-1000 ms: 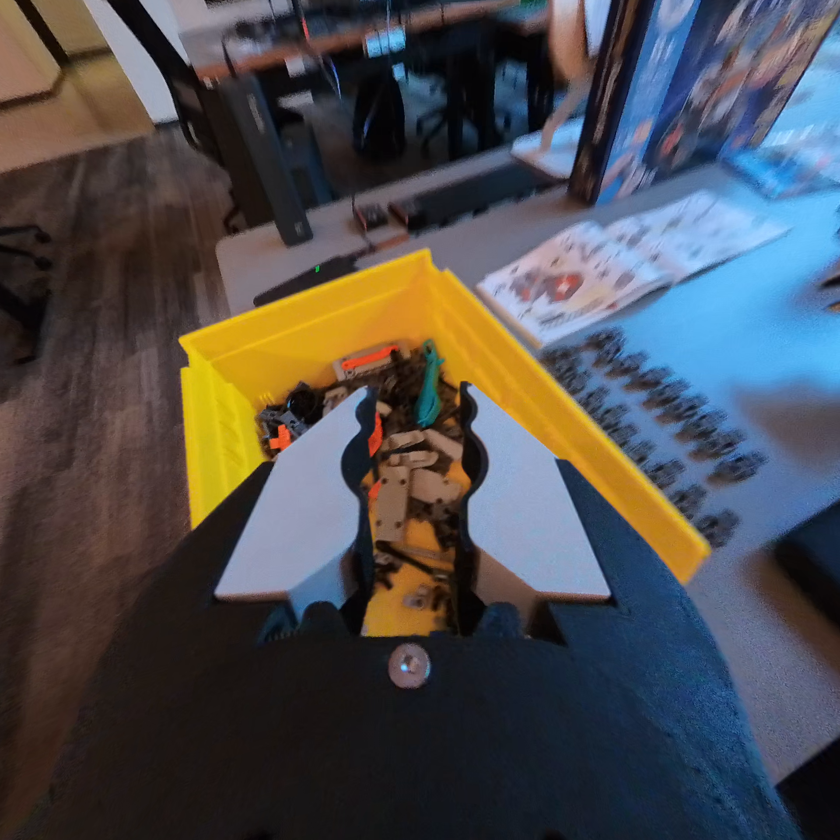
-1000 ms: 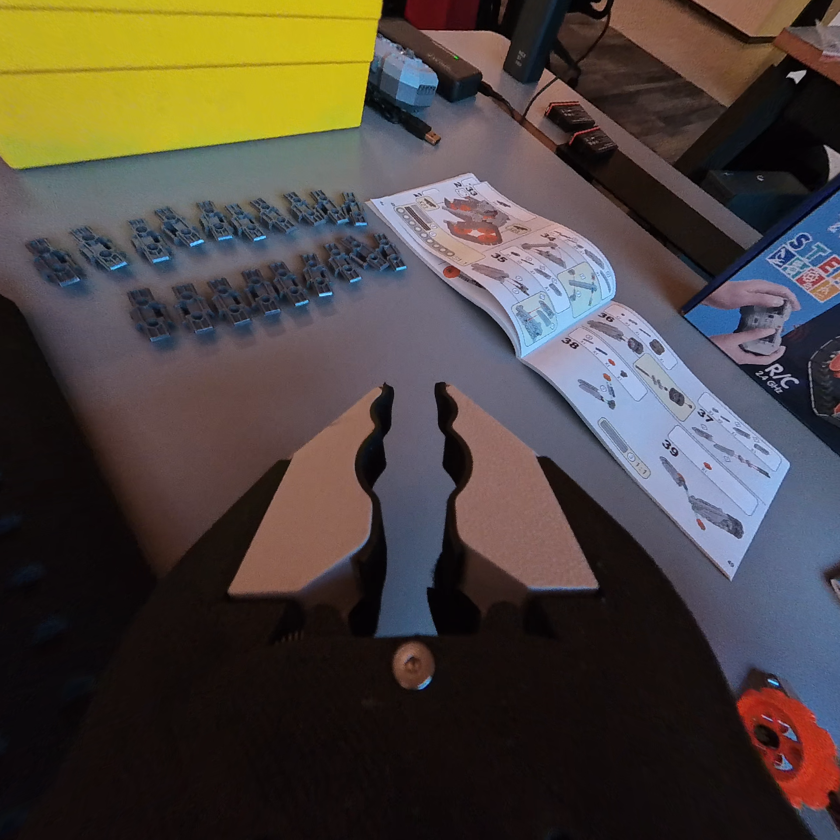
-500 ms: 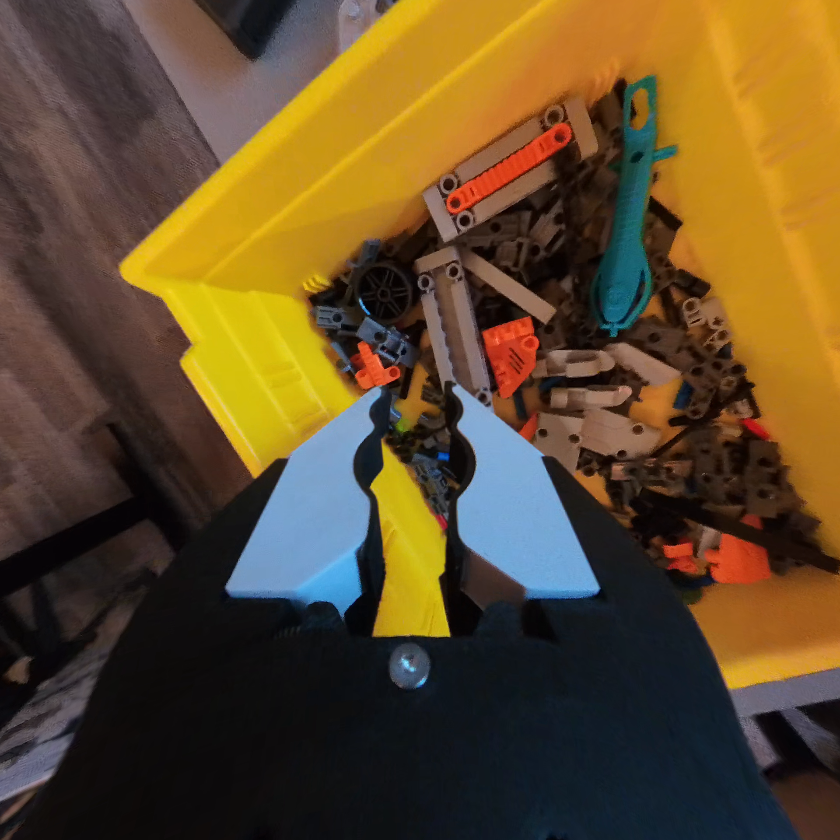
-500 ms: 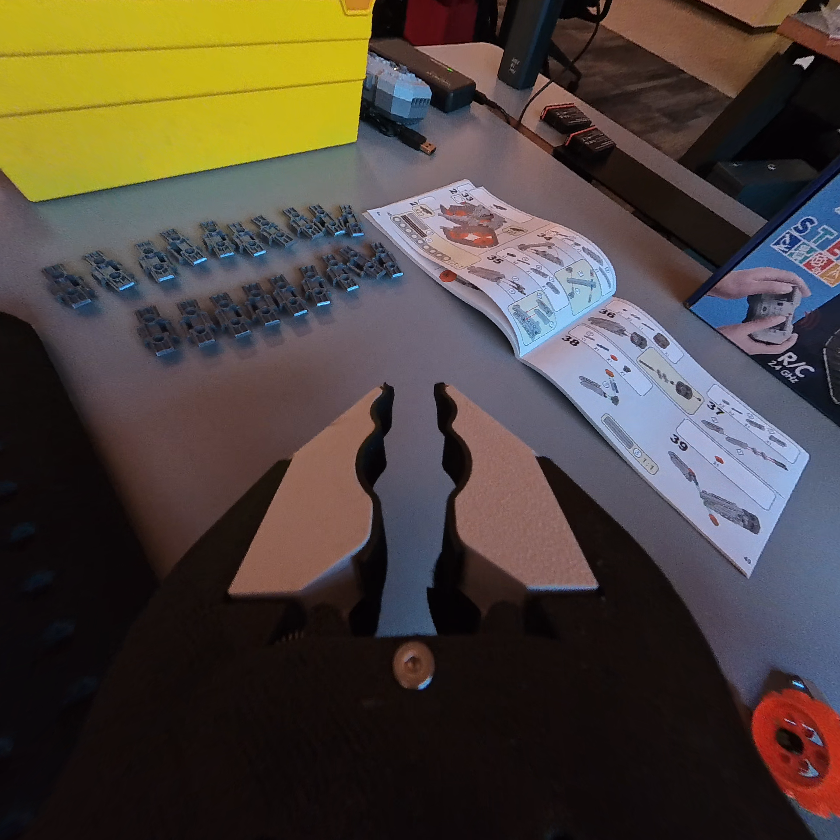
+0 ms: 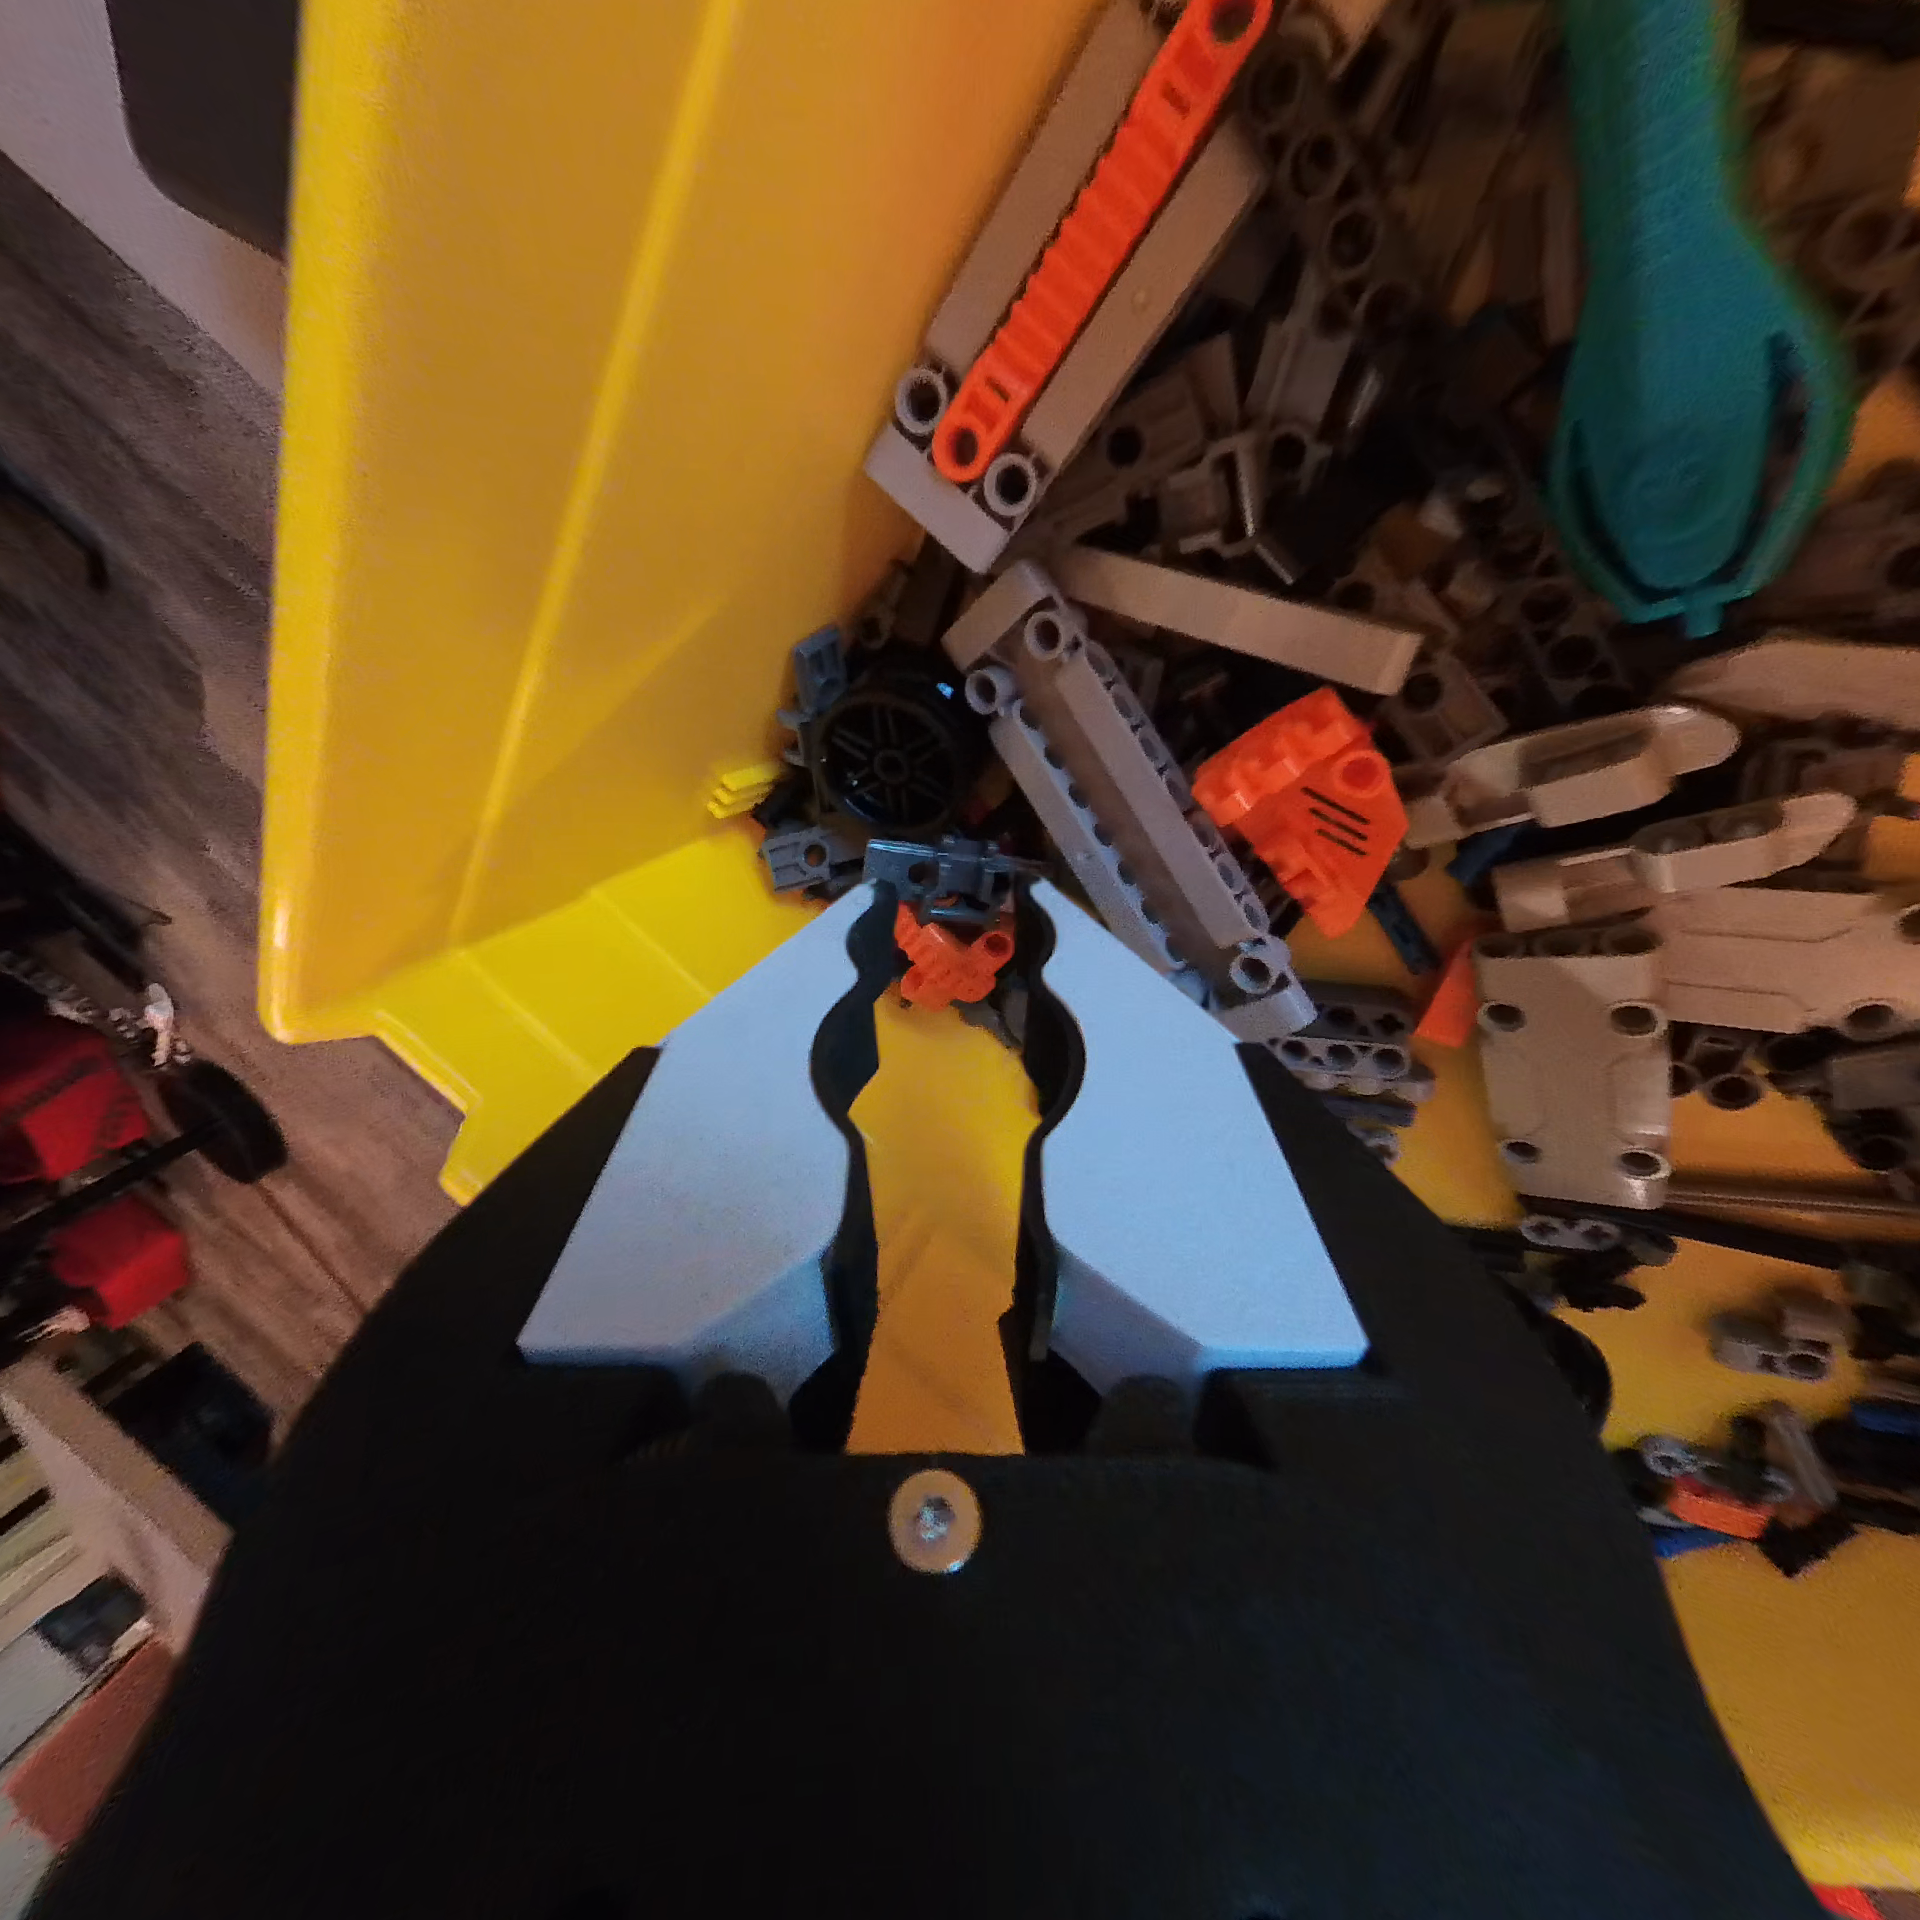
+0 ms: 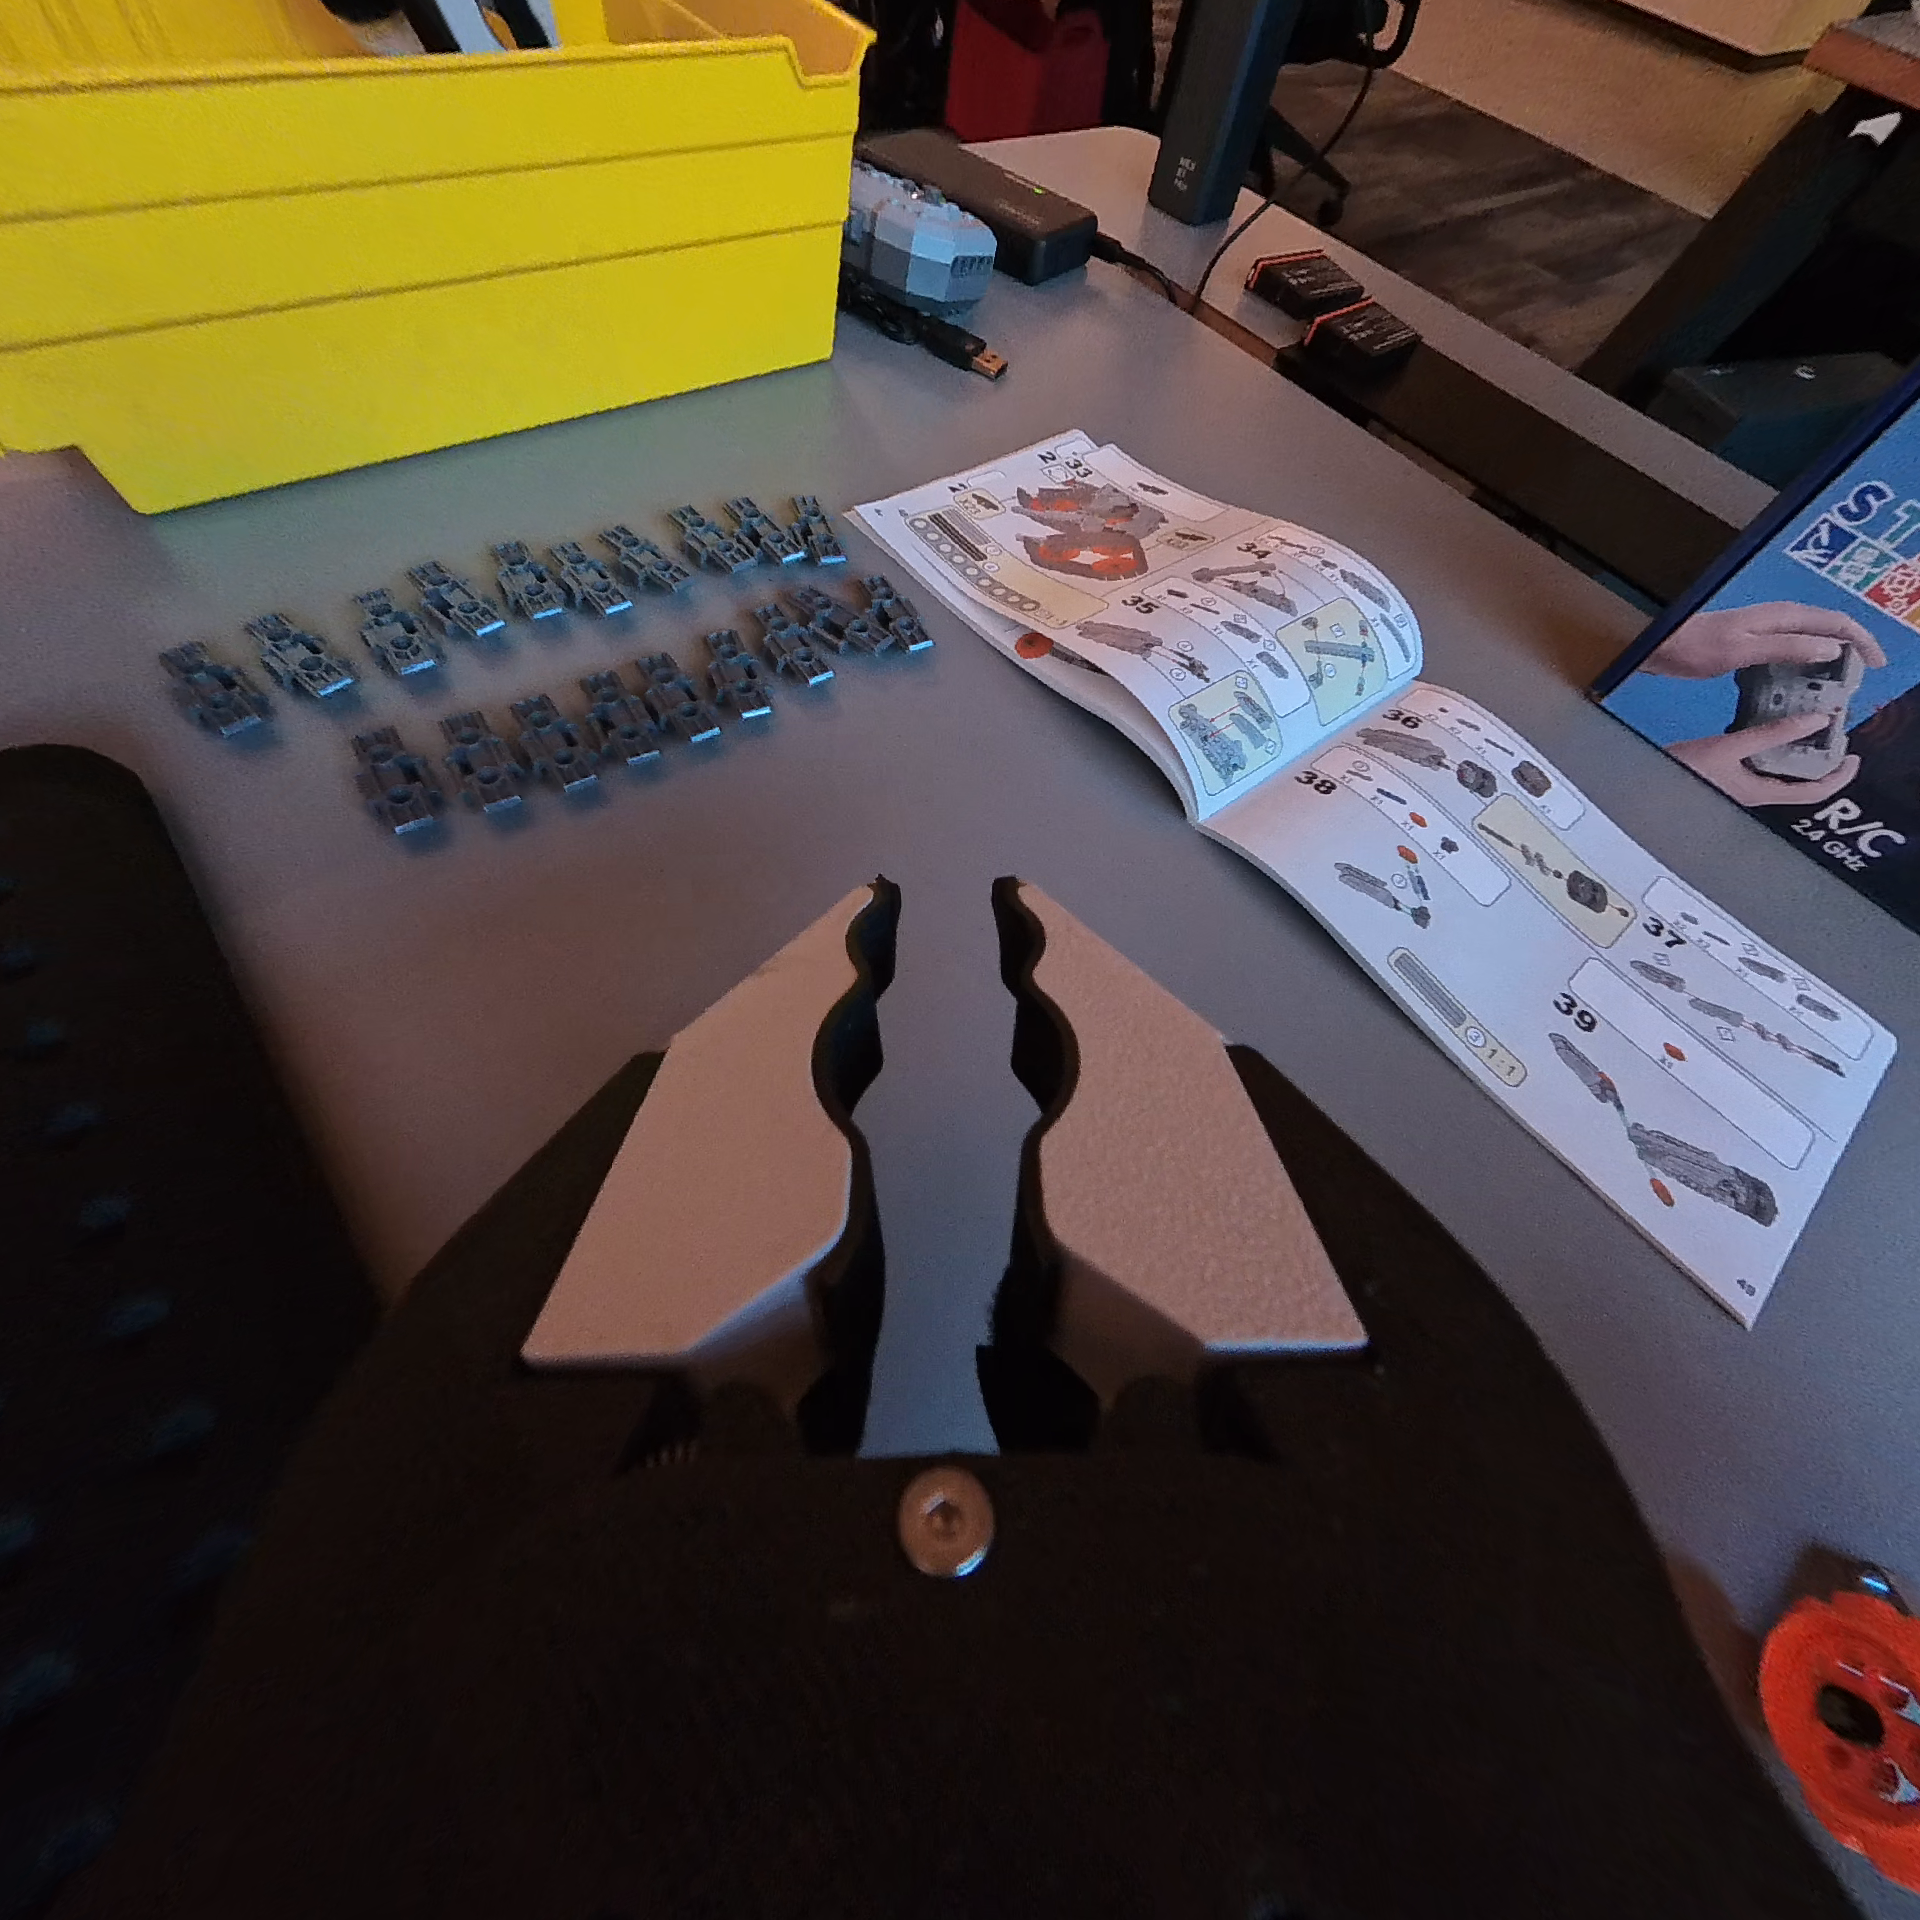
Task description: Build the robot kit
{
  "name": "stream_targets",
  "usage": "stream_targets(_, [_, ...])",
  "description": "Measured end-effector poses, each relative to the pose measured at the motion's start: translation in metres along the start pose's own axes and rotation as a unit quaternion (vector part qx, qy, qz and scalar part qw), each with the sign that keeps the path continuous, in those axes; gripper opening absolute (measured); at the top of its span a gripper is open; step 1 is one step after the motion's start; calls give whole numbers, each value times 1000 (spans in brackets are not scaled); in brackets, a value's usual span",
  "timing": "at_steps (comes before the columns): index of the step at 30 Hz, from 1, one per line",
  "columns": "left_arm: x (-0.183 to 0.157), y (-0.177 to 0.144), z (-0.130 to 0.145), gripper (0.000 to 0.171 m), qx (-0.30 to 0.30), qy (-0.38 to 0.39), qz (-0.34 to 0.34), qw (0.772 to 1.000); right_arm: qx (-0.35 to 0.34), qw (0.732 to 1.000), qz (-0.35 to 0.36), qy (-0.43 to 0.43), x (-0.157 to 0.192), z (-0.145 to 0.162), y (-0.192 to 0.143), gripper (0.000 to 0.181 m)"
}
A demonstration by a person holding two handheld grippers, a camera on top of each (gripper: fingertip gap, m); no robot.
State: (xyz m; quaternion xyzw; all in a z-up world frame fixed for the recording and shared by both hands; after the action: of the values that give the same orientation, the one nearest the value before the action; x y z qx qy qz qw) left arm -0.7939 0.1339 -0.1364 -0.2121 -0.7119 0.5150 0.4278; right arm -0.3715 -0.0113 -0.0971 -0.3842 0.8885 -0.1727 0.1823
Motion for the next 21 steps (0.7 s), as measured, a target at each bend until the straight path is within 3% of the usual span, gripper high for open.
stream_targets(8, [3, -1, 2, 12, 13, 14, -28, 999, 1, 1000, 0, -9, 1, 0, -2, 18])
stream_targets(11, [8, -24, -4, 12, -34, -32, -48, 998, -5, 1000, 1, -8, 1, -2, -4, 18])
stream_targets(13, [10, -55, -14, 11, -105, -93, -74, 987, -7, 1000, 0, -8, 1, -3, -6, 18])
stream_targets(14, [5, -75, -21, 11, -161, -132, -71, 975, -7, 1000, -2, -9, 2, -3, -6, 18])
stream_targets(16, [-26, -116, -38, 12, -282, -215, 7, 935, -1, 1000, -10, -13, 6, -1, -5, 20])
stream_targets(19, [-95, -177, -63, 12, -414, -296, 199, 837, 1, 1000, -22, -20, 11, -3, -5, 26])
stream_targets(21, [-143, -206, -75, 11, -454, -308, 306, 778, -41, 997, -63, -17, 26, -23, -7, 27])
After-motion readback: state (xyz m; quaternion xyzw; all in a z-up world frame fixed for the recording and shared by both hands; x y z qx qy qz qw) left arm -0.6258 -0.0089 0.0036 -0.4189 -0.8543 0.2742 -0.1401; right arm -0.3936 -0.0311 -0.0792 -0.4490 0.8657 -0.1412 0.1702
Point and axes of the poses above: each gripper's, where its closed fingertips meet, y out along the fingers, z out of its underside, x = y × z across the jaws, the point moved 1 cm from there along -y, back along the fingers, and after that the axes turned 4 degrees about -y, right-handed, at the moved point
